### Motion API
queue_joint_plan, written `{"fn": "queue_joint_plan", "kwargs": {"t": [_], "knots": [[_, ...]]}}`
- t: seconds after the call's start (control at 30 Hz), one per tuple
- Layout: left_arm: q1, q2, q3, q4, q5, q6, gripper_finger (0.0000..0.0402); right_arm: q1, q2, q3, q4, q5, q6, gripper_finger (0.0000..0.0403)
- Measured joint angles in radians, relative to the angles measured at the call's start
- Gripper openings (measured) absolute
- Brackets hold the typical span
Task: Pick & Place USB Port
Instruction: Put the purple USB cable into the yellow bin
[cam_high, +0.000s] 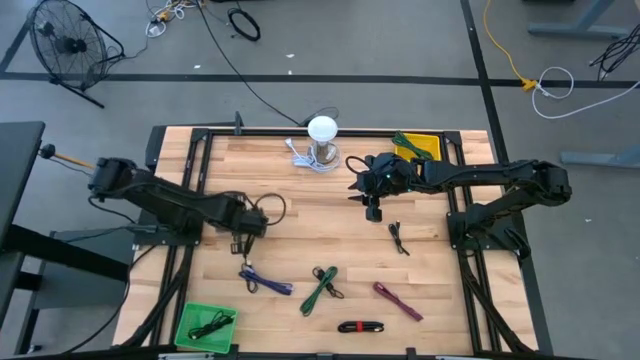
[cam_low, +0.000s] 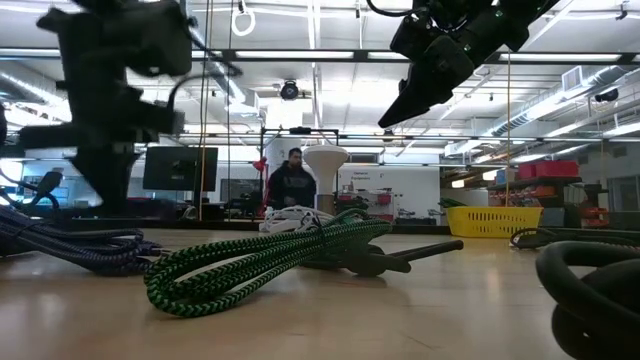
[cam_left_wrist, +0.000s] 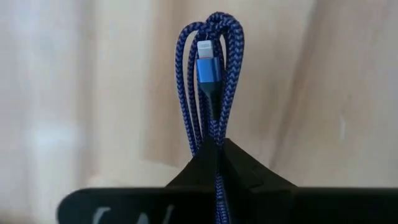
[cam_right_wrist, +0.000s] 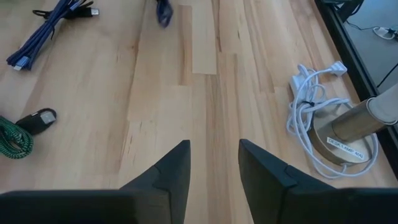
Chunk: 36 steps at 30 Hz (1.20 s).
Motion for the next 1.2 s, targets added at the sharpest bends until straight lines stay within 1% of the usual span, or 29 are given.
{"fn": "queue_joint_plan", "kwargs": {"t": [0.1, 0.23, 0.37, 0.5, 0.67, 0.77, 0.87, 1.0, 1.13, 1.2], "knots": [[0.0, -0.094, 0.025, -0.045, -0.076, -0.035, 0.0005, 0.0, 0.0, 0.0, 0.0, 0.0, 0.0, 0.0135], [0.0, -0.234, 0.06, 0.019, -0.192, -0.064, 0.0005, 0.0, 0.0, 0.0, 0.008, 0.0, 0.001, 0.0135], [0.0, -0.358, 0.064, 0.219, -0.241, -0.007, 0.0005, 0.0, 0.0, 0.0, 0.034, 0.0, 0.001, 0.0135], [0.0, -0.413, 0.064, 0.424, -0.27, 0.095, 0.0005, 0.0, 0.0, 0.0, 0.061, 0.0, -0.001, 0.0135], [0.001, -0.388, 0.065, 0.728, -0.269, 0.257, 0.0005, 0.0, 0.0, 0.0, 0.098, 0.0, -0.002, 0.0135], [0.001, -0.339, 0.065, 0.852, -0.268, 0.347, 0.0005, 0.0, 0.0, 0.0, 0.132, -0.001, -0.002, 0.0135], [0.001, -0.289, 0.065, 0.96, -0.262, 0.389, 0.0005, 0.0, 0.0, 0.0, 0.167, -0.002, -0.002, 0.0135], [0.018, -0.199, 0.065, 1.135, -0.182, 0.437, 0.0005, 0.0, 0.0, 0.0, 0.207, -0.015, -0.002, 0.0135], [0.063, -0.113, 0.065, 1.27, -0.115, 0.459, 0.0005, 0.0, 0.0, 0.0, 0.248, -0.077, 0.004, 0.0135], [0.09, -0.072, 0.065, 1.337, -0.064, 0.458, 0.0005, 0.0, 0.0, 0.0, 0.269, -0.11, 0.009, 0.0135]]}}
